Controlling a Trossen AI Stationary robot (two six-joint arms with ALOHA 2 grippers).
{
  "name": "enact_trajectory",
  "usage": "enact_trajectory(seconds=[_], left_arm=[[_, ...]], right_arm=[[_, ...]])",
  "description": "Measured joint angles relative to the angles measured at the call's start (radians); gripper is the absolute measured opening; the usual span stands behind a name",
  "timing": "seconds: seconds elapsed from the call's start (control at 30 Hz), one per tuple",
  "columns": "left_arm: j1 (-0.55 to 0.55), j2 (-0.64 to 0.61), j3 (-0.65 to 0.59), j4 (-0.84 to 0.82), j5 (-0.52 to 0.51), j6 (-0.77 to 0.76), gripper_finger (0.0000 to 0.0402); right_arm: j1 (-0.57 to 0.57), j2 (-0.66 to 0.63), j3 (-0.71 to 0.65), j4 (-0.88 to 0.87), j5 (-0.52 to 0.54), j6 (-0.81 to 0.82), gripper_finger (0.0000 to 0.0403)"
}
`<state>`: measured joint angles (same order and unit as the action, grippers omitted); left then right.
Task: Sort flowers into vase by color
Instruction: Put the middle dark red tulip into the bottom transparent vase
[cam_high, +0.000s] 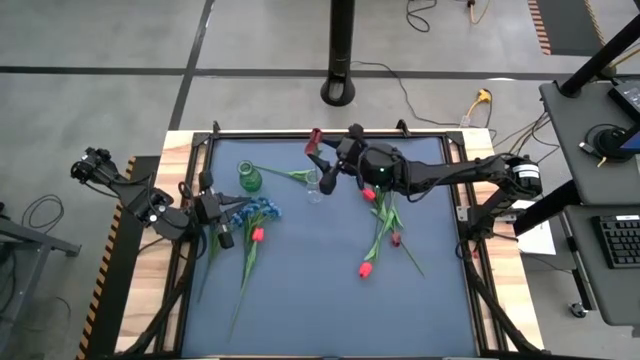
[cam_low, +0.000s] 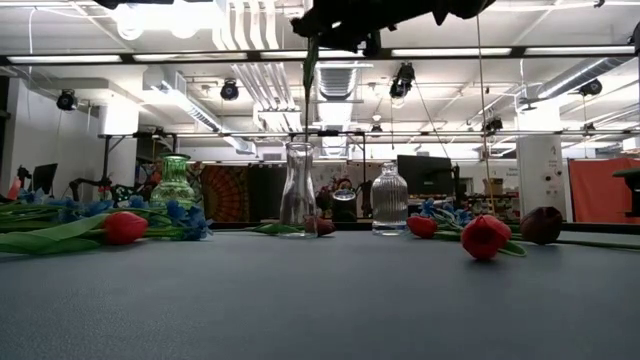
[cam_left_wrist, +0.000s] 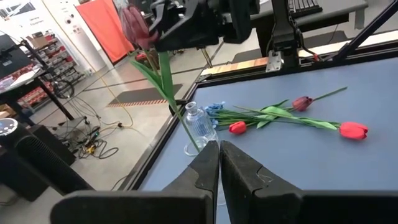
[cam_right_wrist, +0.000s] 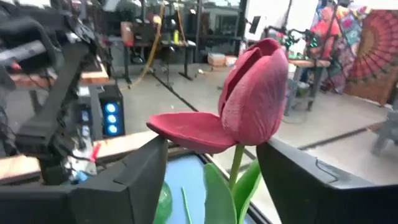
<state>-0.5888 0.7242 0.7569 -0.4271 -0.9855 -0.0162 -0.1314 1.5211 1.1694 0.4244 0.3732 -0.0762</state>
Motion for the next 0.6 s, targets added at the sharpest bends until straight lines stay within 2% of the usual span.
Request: enact_trajectory(seconds=[0.3, 0.47, 0.6], left_arm=[[0.0, 0.0, 0.0, 0.0, 0.0, -0.038, 0.0], [0.0, 0.0, 0.0, 0.0, 0.0, -0.058, 0.0], [0.0, 0.0, 0.0, 0.0, 0.0, -0.072, 0.0]], right_arm=[[0.0, -0.001, 0.084, -0.327, 0.054, 0.036, 0.0299], [0.0, -0.001, 0.163, -0.543, 0.055, 0.06, 0.0312], [0.0, -0.001, 0.203, -0.622, 0.055, 0.066, 0.0312]])
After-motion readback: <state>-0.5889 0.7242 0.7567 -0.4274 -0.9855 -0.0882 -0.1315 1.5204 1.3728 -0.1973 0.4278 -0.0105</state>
